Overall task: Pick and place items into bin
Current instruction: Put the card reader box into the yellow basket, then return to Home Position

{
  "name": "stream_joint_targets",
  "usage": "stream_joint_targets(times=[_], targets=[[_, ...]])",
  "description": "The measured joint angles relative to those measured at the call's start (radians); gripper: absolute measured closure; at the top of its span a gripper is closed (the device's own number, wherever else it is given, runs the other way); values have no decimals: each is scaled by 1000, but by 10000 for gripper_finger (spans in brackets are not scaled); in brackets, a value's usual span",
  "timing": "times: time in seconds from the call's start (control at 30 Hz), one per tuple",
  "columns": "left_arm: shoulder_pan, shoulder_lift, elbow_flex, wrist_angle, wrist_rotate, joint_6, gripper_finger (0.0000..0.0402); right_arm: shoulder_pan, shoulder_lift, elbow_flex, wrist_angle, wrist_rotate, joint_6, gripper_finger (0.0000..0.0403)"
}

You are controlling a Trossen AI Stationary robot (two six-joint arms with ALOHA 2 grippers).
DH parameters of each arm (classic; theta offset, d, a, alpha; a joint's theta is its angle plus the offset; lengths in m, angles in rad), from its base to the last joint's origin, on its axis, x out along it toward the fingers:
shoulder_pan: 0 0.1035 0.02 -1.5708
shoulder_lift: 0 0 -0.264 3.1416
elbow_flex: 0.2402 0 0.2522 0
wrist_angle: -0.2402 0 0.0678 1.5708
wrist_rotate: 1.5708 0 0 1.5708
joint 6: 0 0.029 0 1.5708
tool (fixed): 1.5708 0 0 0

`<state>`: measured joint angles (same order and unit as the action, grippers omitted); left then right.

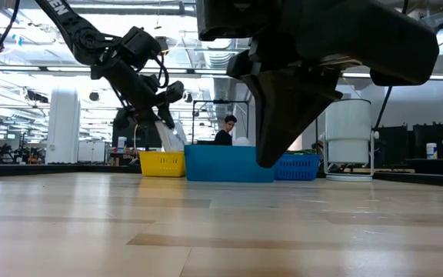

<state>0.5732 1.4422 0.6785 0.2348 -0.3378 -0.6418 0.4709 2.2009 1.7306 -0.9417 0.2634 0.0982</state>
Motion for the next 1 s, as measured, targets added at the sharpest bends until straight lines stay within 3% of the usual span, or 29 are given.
stream_joint_targets(times=[0.33, 0.67, 0.83, 1.0], targets=[[-12, -1, 0, 10, 16, 12, 269, 11, 0, 0, 1, 7, 11, 403], [-13, -18, 0, 10, 19, 130, 262, 27, 0, 0, -21, 168, 60, 403], [-46, -111, -1, 8, 11, 297, 262, 51, 0, 0, -53, 335, 94, 403], [-146, -308, -1, 17, 17, 481, 262, 68, -36, -1, -33, 362, 13, 403]])
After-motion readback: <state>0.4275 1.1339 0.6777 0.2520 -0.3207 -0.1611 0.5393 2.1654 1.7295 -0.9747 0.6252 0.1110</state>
